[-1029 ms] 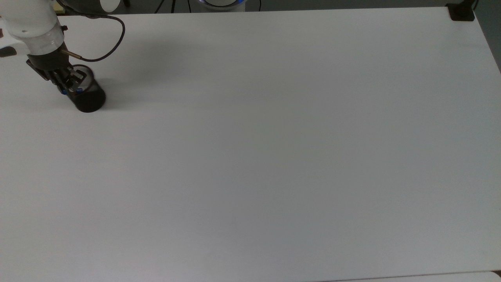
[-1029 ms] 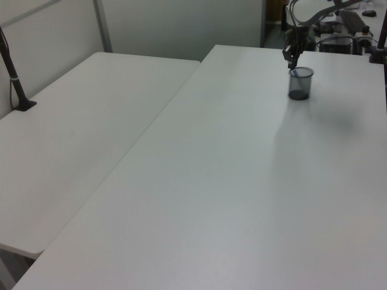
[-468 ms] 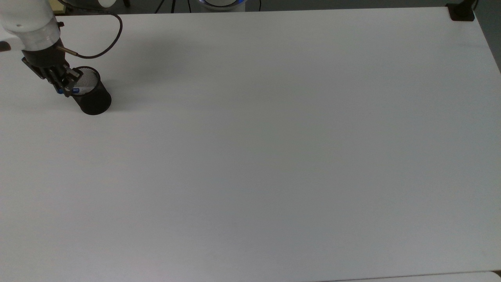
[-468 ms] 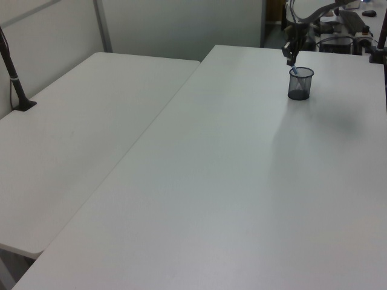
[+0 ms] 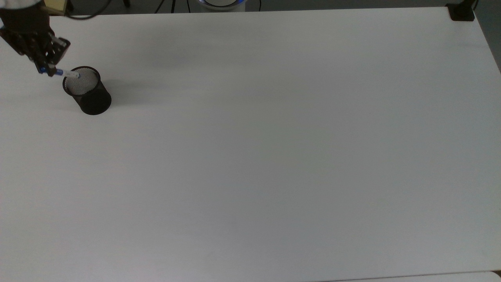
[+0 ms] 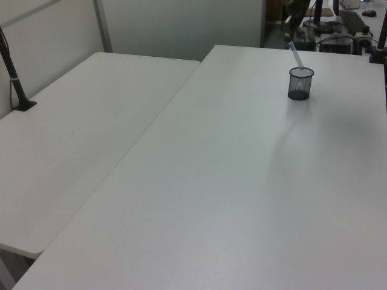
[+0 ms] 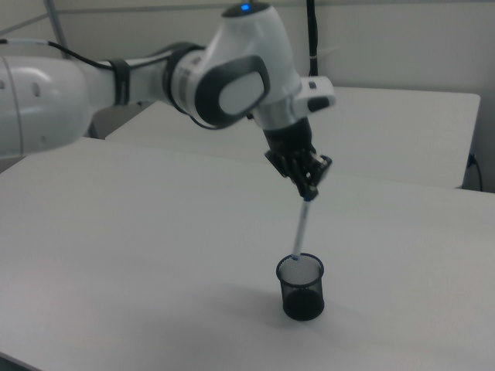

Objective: Remove the marker
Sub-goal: 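Lift the marker straight up out of the mesh cup, then carry the marker away from the cup and release it on the table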

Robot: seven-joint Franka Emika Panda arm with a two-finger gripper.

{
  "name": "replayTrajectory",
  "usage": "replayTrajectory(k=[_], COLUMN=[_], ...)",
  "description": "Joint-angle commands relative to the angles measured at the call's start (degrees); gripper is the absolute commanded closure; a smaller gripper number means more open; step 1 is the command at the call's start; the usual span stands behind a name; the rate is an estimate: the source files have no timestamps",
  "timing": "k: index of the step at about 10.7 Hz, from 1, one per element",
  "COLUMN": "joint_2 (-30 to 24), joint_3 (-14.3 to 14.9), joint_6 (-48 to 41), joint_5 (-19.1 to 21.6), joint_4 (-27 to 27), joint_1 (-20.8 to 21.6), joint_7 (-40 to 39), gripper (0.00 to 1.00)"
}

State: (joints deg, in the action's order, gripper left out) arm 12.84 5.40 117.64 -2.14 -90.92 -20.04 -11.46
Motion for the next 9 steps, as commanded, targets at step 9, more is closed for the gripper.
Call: replayTrajectory(k=[9], joint_2=[0.2], joint_3=[-0.6], joint_6=[-15.1], joint_5=[1.2], joint_4=[-7.7], joint_1=[18.4], joint_7=[-3.0], gripper=[0.89])
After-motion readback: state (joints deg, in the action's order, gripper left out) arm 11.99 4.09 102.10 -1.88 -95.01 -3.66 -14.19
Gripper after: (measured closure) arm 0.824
